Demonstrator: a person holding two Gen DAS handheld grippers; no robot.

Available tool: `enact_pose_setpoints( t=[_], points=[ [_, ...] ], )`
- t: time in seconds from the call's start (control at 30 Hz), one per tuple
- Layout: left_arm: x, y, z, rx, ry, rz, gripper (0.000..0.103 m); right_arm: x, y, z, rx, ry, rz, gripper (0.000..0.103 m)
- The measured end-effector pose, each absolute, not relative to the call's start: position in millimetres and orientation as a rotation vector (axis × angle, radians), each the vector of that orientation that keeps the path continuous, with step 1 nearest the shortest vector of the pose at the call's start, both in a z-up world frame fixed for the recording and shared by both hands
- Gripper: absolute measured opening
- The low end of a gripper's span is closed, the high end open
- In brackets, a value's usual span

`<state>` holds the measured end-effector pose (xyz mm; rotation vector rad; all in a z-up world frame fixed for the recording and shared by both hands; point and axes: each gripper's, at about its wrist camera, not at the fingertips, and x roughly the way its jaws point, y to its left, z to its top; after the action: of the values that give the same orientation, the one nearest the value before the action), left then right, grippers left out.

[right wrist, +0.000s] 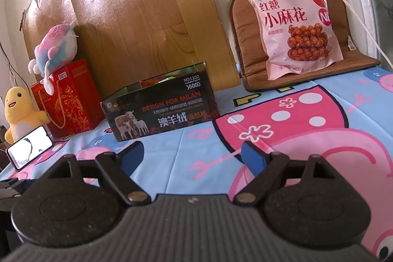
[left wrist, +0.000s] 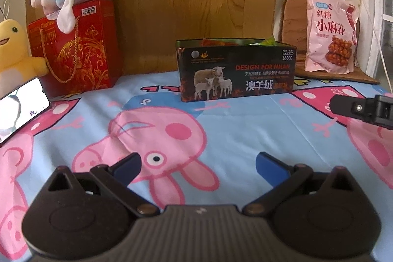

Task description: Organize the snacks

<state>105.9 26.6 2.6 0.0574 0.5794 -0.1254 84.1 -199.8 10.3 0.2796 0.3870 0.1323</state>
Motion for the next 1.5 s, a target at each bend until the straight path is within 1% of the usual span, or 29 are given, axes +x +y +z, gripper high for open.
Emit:
enact_pose_setpoints(
  t=[1.5],
  points=[
    [111.2,23.9,0.8,0.044,0.609,-0.154,0.103,84.7,-198.2,9.7,0.277,0.399,0.193,0.089]
  ],
)
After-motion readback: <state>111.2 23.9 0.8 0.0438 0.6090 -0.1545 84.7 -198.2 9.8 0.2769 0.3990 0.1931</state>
